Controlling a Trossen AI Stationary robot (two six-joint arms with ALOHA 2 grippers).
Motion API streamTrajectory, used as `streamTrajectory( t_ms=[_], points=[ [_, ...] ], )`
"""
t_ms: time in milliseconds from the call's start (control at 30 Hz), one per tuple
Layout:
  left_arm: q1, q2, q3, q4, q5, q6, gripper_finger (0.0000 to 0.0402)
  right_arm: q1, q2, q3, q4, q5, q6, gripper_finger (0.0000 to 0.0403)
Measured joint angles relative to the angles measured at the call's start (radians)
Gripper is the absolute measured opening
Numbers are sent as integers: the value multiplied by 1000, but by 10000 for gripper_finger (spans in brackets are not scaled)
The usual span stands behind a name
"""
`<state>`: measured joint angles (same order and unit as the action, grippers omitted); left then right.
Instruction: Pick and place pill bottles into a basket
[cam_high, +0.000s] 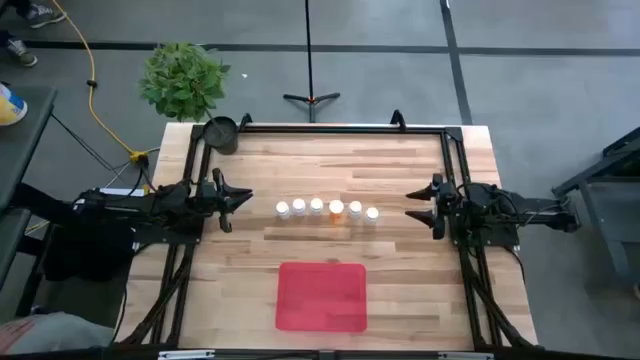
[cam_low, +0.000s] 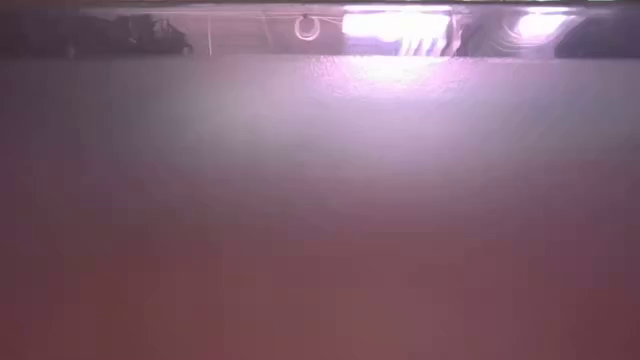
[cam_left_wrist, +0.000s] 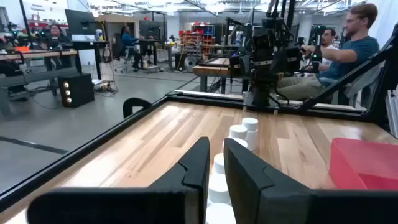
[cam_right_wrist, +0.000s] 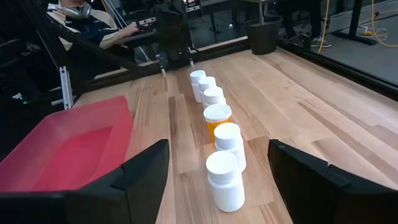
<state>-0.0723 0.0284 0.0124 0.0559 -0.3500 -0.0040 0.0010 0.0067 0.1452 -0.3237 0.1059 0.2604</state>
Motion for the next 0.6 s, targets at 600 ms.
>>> streamTrajectory(
  t_ms=[600],
  points=[
    [0,0,46,9,-3,18,83,0,0,0,76,2,53,264]
  ],
)
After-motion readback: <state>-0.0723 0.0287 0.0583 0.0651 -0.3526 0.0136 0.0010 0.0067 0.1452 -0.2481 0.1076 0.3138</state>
